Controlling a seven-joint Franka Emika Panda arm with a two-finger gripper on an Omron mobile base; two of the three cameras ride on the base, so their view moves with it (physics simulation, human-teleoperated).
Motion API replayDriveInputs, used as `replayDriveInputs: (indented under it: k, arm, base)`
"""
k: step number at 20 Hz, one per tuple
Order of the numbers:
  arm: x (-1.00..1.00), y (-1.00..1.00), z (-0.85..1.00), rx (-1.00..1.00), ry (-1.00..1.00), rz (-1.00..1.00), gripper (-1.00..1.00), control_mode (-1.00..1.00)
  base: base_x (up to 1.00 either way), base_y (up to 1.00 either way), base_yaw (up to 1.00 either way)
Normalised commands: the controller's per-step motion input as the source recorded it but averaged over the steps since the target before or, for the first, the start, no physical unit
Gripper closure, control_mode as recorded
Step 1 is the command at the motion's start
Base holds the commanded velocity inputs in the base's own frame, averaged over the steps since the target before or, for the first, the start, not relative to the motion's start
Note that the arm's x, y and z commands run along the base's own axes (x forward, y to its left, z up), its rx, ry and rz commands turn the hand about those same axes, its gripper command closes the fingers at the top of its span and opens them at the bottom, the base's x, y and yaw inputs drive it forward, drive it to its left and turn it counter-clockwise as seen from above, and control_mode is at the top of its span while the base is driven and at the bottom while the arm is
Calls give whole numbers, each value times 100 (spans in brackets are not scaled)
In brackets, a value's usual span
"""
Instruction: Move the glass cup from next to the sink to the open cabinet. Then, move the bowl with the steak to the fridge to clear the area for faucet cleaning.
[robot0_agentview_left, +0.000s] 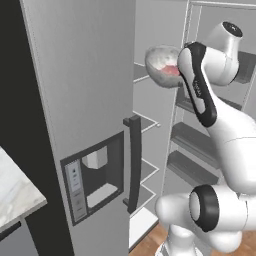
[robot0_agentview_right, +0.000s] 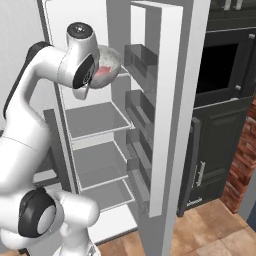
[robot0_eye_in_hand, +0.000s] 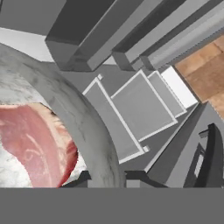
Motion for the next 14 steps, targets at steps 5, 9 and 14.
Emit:
replayDriveInputs:
  k: [5,9,14]
  arm:
    - [48,33,4,0,3,1,100,-100]
    - [20,18,1,-1,3,13,100,-100]
    - [33,3,0,-1,2,13,100,-100]
  base:
    - [0,0,0]
    - [0,0,0]
    - [0,0,0]
